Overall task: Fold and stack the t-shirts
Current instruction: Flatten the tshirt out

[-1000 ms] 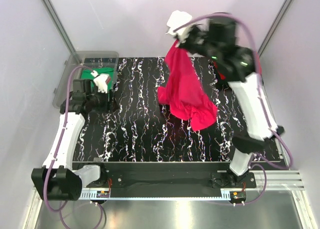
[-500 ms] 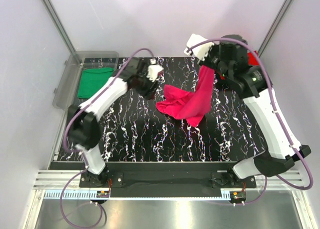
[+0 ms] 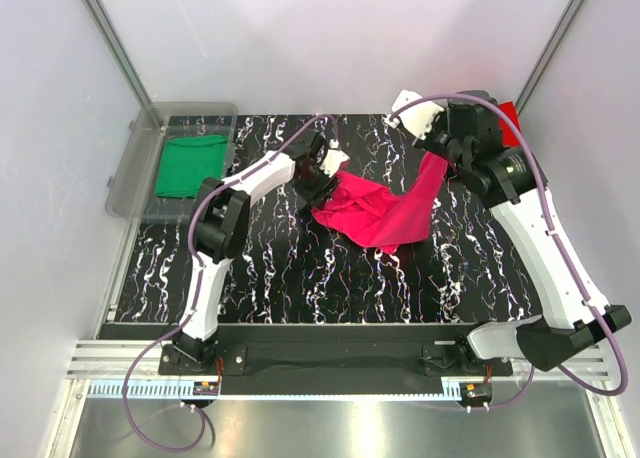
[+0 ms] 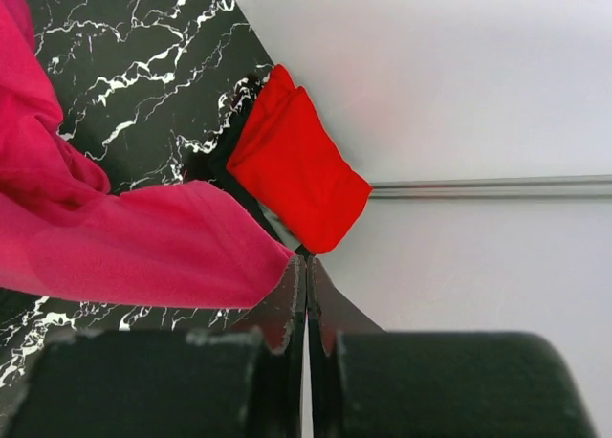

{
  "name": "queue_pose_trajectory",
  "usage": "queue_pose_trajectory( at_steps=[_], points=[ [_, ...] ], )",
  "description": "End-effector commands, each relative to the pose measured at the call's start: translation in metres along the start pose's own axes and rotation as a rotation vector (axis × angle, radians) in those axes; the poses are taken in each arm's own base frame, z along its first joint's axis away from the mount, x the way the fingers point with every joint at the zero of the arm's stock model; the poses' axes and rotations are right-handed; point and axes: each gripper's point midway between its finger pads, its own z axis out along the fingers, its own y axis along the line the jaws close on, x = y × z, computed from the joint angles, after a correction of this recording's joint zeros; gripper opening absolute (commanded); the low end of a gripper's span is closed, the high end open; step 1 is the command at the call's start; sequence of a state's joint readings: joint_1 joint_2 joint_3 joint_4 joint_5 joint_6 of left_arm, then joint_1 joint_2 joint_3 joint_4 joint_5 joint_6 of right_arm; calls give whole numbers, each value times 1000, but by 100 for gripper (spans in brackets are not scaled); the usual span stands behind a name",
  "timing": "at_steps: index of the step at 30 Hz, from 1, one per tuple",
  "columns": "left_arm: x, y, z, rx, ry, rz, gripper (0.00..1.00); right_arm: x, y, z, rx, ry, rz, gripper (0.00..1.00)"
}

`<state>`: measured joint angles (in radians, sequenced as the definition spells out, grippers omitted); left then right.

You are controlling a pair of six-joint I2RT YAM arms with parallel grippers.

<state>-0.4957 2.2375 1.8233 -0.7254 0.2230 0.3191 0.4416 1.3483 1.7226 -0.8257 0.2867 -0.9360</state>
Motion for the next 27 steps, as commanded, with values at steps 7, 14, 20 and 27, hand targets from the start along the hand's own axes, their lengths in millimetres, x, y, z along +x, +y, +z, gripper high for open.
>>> queue_pose_trajectory(
  at_steps=[7, 14, 20, 27],
  points=[
    [-39, -30, -6, 29, -81, 67, 59, 6, -3, 0, 32, -10, 46, 0],
    [-47, -46, -15, 42, -101, 77, 54, 13, 0, 0, 30, 0, 62, 0],
    [-44, -47, -22, 29, -89, 107, 0, 14, -5, -2, 42, -3, 67, 0],
    [-81, -44, -150, -94, -318, 146, 0, 10, -41, -5, 197, -8, 135, 0]
  ],
)
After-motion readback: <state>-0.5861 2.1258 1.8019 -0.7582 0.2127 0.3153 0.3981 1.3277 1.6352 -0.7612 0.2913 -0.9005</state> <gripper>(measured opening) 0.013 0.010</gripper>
